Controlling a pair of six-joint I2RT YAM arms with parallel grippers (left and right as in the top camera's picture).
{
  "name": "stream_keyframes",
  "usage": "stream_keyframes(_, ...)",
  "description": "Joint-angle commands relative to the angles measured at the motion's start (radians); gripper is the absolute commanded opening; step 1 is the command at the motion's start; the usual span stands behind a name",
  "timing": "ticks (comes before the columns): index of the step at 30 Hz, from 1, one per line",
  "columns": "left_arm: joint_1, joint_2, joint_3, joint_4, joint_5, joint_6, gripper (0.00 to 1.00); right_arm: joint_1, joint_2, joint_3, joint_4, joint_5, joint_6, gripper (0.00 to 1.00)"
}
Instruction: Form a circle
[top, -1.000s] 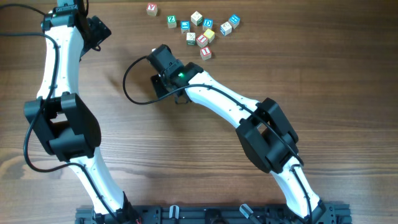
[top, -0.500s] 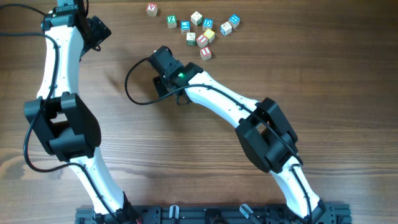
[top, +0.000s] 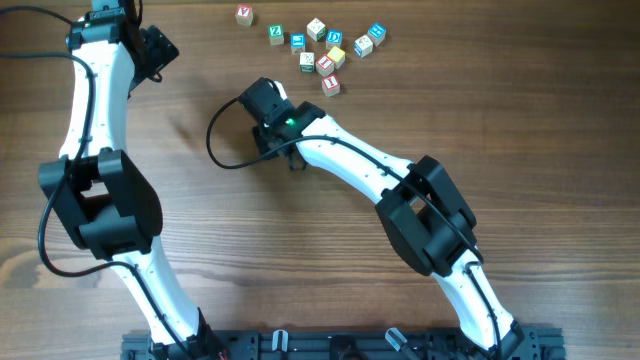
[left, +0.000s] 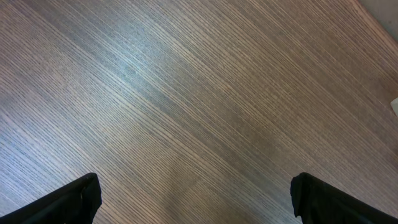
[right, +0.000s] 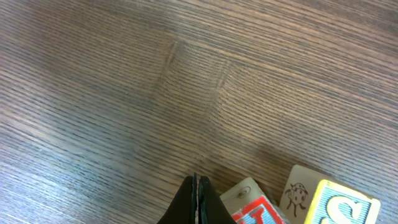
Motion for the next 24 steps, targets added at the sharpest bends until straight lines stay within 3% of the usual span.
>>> stream_keyframes(1,0.002,-0.003,0.01,-0.001,-0.013,0.005,1.0,-0.002,0.028,-0.006,-0.007,0.029,0.011,0.04)
stream_keyframes(24,0.002,-0.003,0.01,-0.001,-0.013,0.005,1.0,-0.002,0.028,-0.006,-0.063,0.025,0.011,0.04)
